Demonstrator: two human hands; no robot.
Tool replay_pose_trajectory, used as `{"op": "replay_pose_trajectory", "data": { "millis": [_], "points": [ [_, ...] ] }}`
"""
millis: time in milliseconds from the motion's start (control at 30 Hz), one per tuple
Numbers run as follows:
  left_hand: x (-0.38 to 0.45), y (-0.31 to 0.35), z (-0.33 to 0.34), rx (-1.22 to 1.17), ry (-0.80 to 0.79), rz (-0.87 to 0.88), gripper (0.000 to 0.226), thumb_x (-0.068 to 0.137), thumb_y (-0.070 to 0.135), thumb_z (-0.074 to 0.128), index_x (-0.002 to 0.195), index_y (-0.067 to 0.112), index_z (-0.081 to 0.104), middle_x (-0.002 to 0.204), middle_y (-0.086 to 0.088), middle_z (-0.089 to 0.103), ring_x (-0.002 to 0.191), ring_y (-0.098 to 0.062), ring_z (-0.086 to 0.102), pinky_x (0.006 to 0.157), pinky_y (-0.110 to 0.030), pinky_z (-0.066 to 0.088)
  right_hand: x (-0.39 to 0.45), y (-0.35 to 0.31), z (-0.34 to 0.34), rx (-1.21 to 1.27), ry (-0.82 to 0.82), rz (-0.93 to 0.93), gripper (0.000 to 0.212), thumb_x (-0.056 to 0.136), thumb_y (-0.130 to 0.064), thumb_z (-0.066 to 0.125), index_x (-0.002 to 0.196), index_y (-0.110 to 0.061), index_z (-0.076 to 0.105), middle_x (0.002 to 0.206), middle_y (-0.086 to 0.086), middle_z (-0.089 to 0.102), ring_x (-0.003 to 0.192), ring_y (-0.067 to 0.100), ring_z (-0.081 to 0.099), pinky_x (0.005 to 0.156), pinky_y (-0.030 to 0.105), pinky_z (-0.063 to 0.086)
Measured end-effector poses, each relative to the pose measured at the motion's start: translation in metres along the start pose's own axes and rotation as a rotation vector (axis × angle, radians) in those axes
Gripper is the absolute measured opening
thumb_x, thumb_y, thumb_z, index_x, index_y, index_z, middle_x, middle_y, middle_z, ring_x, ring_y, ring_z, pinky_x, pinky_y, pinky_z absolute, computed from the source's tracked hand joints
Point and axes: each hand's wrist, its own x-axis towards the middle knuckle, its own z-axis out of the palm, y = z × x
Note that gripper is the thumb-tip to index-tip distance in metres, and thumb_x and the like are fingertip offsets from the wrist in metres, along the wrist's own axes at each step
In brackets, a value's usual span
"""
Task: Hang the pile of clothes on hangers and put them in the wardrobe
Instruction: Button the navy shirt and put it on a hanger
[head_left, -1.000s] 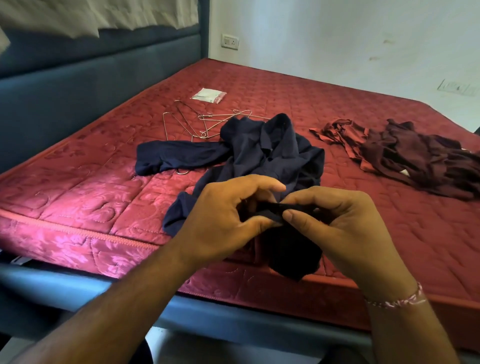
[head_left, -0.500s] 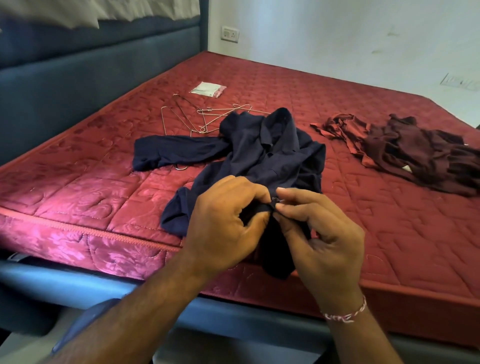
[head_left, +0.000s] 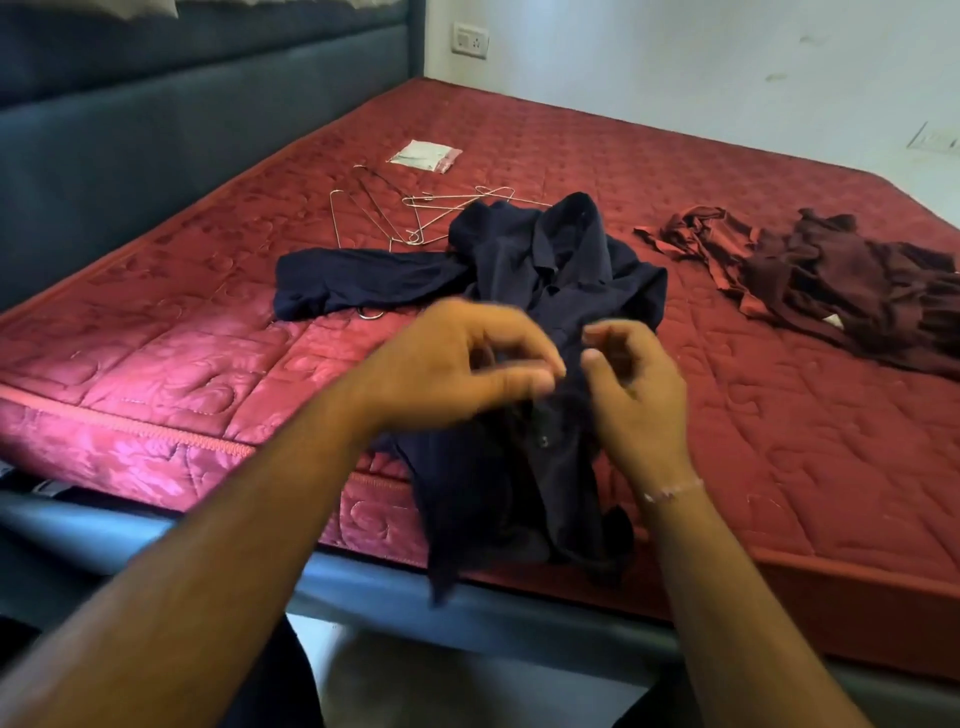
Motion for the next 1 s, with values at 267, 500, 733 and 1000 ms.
{"op": "replay_pose_trajectory", "data": {
  "millis": [267,500,733,1000],
  "points": [
    [0.043,-0.124,-0.003,0.785,-0.388,-0.431,0.054,0.087,0.042,0.064,0.138,0.028,0.061,0.136,-0.005,0.065,0.121,-0.031,0.062,0.099,-0.045,0.051,0.044,0.053,0.054,-0.789,-0.552,-0.160,0.022,0.089,-0.029,0.049,0.091,-0.021,0.069,0.094,0.006,0.070,0.095,0.035,0.064,0.079,0.043,0.047],
    [0.067,-0.106,-0.059,0.085,-0.146,-0.585,0.032,0.088,-0.003,0.050,0.088,0.019,0.074,0.076,0.001,0.074,0.064,-0.017,0.070,0.057,-0.027,0.052,0.114,-0.003,0.048,-0.028,-0.931,0.066,0.018,0.084,-0.007,0.056,0.085,-0.015,0.072,0.080,-0.006,0.070,0.073,0.008,0.062,0.073,0.025,0.051],
    [0.030,-0.215,-0.083,1.071,0.021,-0.795,0.039,0.098,0.048,0.058,0.132,0.029,0.062,0.131,-0.001,0.060,0.126,-0.028,0.051,0.098,-0.049,0.043,0.078,0.073,0.132,-0.721,-0.685,-0.075,0.091,0.079,-0.076,0.008,0.155,-0.035,0.037,0.166,-0.004,0.029,0.151,0.021,0.026,0.118,0.051,0.030],
    [0.029,-0.132,-0.068,0.551,0.062,-0.374,0.022,0.092,0.033,0.062,0.087,0.016,0.074,0.083,-0.003,0.074,0.076,-0.025,0.071,0.064,-0.035,0.051,0.075,0.076,0.128,-0.485,-0.347,-0.156,0.051,0.089,-0.051,0.043,0.126,-0.022,0.061,0.135,-0.002,0.056,0.125,0.024,0.049,0.103,0.049,0.044]
  ]
}}
